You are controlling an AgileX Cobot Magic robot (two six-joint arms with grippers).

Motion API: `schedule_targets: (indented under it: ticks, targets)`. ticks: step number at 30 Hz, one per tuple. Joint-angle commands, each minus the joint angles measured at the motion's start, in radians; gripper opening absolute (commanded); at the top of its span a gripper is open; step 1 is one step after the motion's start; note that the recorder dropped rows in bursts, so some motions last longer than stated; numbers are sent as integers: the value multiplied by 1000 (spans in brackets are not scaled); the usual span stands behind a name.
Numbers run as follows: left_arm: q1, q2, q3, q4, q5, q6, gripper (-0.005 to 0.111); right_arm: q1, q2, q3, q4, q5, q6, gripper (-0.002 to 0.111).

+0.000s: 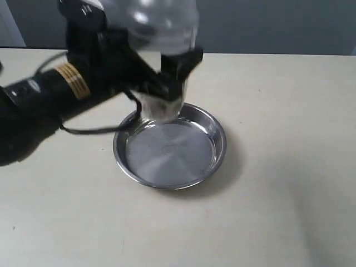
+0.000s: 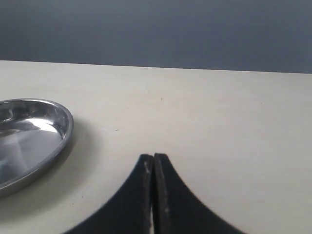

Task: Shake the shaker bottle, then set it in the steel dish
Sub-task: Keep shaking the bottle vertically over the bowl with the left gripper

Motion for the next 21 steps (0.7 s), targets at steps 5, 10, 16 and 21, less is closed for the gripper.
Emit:
schedule_targets:
  ticks: [5,10,16,21]
  targets:
    - [-15,33,26,9,-177,21,0,4,-4,1,-4,-8,-1,-1]
    - [-12,-2,-5,-181,95,89,0,4,-4,1,-4,-8,-1,-1]
    - [-15,149,86,-120,51,165,0,4,-4,1,-4,-8,-1,-1]
    - [-11,142,101,-69,-152,-9,0,4,-4,1,-4,-8,-1,-1]
